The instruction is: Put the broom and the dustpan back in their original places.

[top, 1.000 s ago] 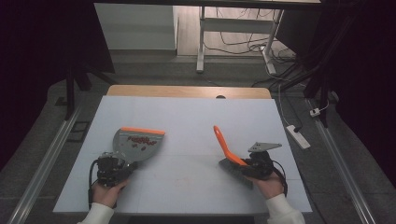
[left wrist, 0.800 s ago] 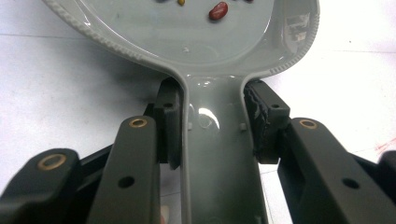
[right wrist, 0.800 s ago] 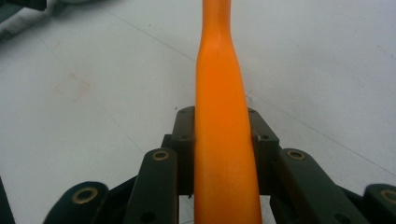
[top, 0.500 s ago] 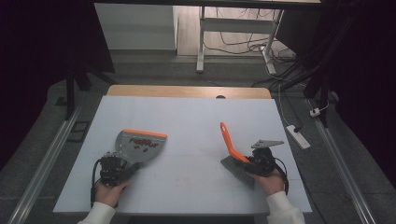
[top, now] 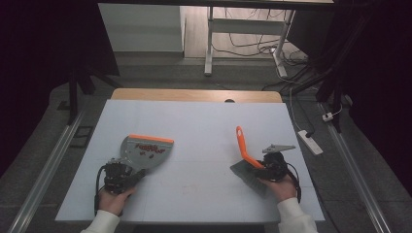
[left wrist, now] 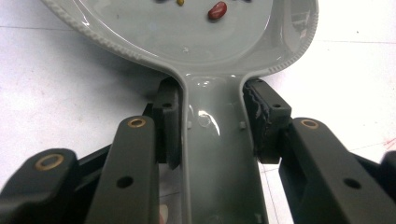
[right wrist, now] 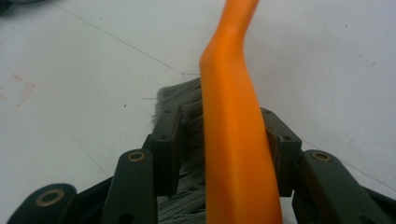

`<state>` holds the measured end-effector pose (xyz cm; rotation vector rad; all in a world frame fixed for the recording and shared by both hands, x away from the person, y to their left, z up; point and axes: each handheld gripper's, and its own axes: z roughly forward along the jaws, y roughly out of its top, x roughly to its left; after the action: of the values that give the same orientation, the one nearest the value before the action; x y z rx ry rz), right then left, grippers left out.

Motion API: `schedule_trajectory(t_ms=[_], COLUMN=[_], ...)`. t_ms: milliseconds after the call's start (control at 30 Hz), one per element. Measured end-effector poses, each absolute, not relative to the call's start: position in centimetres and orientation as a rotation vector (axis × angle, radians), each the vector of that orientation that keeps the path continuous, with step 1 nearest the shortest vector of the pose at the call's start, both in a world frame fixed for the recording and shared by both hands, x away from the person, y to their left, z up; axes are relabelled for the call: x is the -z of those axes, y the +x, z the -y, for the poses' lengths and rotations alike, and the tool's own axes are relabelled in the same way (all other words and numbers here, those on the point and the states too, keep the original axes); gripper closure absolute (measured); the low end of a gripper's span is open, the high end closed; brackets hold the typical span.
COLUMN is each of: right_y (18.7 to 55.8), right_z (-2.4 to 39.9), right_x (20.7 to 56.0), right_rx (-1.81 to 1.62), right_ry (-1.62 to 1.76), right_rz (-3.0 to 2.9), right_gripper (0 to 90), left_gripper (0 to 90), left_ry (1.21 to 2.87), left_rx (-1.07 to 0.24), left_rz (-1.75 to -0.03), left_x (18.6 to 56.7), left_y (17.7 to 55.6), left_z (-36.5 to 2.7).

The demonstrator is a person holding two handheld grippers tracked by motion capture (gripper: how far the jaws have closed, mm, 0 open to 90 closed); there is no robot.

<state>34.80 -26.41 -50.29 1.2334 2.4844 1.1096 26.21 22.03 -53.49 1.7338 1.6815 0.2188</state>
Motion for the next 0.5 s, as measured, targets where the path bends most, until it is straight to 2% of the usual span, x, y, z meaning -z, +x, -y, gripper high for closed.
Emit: schedule_trajectory(t_ms=[500], right_y=[35.25], right_z=[26.53], right_x=[50.74], right_rx=[-1.065], right_ry=[1.251], right_rz=[-2.475], right_gripper=[47.4], left_gripper=[52.0], left_ry=[1.749], left_rx=[-0.214], left_rz=[-1.653], left_x=[53.40], left_y=[26.12], left_z=[-22.15])
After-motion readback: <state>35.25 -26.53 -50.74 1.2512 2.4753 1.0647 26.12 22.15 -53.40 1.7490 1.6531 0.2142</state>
